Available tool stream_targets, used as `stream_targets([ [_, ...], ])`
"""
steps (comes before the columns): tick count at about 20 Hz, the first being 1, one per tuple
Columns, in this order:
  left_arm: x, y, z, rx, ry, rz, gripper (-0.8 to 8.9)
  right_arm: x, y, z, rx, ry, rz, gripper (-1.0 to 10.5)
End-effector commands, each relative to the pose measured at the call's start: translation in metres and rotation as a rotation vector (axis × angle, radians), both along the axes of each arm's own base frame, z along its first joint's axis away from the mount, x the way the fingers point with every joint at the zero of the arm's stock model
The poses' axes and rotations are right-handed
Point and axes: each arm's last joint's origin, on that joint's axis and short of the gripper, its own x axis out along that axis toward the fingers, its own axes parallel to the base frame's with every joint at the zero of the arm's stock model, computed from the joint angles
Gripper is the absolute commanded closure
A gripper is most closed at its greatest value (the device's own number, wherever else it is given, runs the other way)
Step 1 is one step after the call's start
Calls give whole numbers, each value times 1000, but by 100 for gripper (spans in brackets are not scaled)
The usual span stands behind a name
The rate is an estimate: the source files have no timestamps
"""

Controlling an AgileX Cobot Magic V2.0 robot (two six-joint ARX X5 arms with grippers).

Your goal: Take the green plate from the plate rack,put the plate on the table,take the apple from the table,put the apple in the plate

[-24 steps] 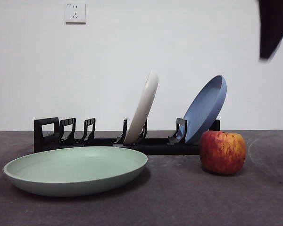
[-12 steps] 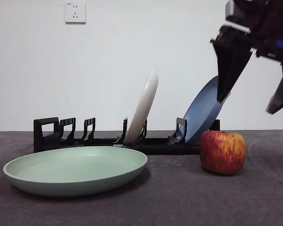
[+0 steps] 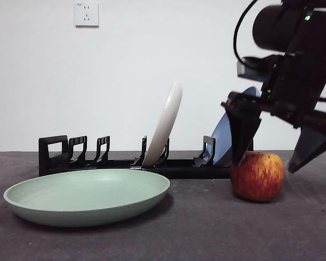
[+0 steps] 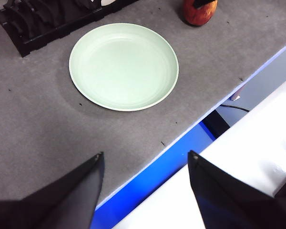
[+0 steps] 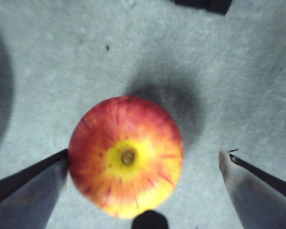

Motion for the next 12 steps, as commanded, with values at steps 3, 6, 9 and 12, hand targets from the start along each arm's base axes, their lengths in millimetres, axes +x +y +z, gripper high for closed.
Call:
stream_targets([
  [3,0,1,-1,-8,4,10,522,2,5,-14,-6,39,-5,588],
  [6,0,1,-1,-9,5,10,522,4,6,-10,-4,35,-4,940],
  [9,0,1,-1,-12,6,12,522,9,10,8,-3,37,4,959],
  [12,1,-1,1,-30,-7,12,522,10,24,37,61,59,68,959],
])
